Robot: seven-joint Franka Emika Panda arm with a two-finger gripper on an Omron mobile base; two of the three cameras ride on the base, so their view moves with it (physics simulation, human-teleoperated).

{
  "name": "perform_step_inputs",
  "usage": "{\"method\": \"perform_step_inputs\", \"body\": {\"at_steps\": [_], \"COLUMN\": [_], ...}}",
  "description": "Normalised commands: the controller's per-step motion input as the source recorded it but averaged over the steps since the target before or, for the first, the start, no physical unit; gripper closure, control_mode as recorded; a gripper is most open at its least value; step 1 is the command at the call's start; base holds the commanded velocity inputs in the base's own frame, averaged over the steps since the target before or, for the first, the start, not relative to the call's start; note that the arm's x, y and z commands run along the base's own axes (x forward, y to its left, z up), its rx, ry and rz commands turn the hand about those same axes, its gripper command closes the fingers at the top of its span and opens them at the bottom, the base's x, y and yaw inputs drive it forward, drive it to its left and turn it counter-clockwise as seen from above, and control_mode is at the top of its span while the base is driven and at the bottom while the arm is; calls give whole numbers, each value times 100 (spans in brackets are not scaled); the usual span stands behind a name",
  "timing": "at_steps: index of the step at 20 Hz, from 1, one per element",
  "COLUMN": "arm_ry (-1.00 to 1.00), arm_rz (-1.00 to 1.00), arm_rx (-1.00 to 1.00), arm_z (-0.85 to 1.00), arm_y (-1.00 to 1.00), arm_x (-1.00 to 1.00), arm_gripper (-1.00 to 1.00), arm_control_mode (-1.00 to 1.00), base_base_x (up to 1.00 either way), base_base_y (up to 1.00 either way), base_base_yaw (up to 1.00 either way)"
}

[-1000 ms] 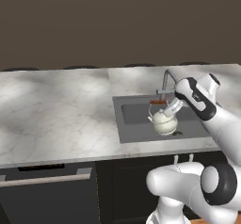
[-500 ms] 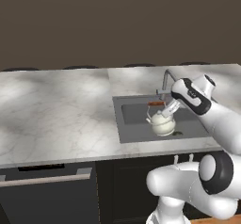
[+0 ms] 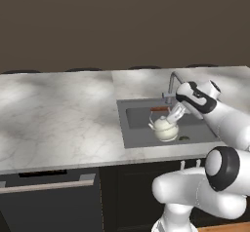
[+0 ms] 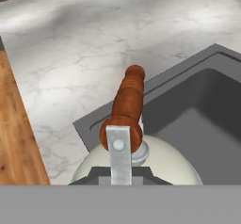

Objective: Open the cabinet, pick the kettle from the cabinet, and place it in the sink.

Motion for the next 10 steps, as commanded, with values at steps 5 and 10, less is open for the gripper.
{"method": "perform_step_inputs", "body": {"at_steps": [5, 10], "arm_ry": [-3, -2], "arm_rz": [7, 7], "arm_rx": [3, 0], "arm_z": [-14, -11], "arm_y": [0, 0], "arm_x": [29, 31], "arm_gripper": [100, 100], "arm_control_mode": [-100, -100], "base_base_x": [0, 0], "base_base_y": [0, 0], "base_base_yaw": [0, 0]}}
